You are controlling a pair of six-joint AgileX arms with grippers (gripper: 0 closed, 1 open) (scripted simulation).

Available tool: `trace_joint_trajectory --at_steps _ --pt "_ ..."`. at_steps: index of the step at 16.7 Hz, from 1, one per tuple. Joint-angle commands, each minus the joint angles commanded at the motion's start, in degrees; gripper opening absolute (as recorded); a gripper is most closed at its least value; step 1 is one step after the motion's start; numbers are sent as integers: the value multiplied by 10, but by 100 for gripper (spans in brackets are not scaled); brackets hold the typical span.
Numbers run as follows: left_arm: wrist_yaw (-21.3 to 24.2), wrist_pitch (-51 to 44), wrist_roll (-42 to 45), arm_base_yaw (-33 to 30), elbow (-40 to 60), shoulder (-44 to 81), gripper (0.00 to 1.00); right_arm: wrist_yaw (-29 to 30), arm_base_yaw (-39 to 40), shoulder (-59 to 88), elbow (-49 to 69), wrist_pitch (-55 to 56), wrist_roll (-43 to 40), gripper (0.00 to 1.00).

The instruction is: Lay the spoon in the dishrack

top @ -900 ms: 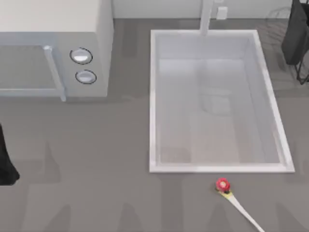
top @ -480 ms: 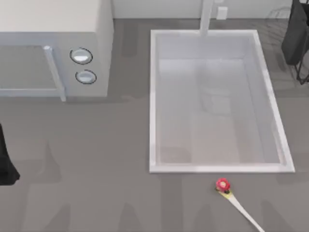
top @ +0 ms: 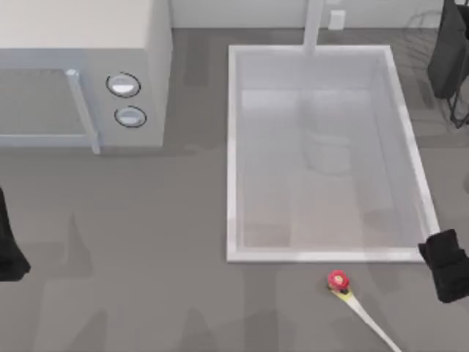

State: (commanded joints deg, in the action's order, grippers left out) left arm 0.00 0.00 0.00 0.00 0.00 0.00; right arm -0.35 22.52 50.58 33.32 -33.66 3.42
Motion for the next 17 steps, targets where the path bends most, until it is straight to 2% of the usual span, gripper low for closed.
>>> trace_joint_trajectory --at_steps 4,9,17 --pt "0 0 0 0 0 0 100 -1 83 200 124 -127 13 100" --pt "0 0 0 0 0 0 100 2 156 358 236 -234 23 100" --pt "0 0 0 0 0 0 100 4 169 391 259 -255 25 100"
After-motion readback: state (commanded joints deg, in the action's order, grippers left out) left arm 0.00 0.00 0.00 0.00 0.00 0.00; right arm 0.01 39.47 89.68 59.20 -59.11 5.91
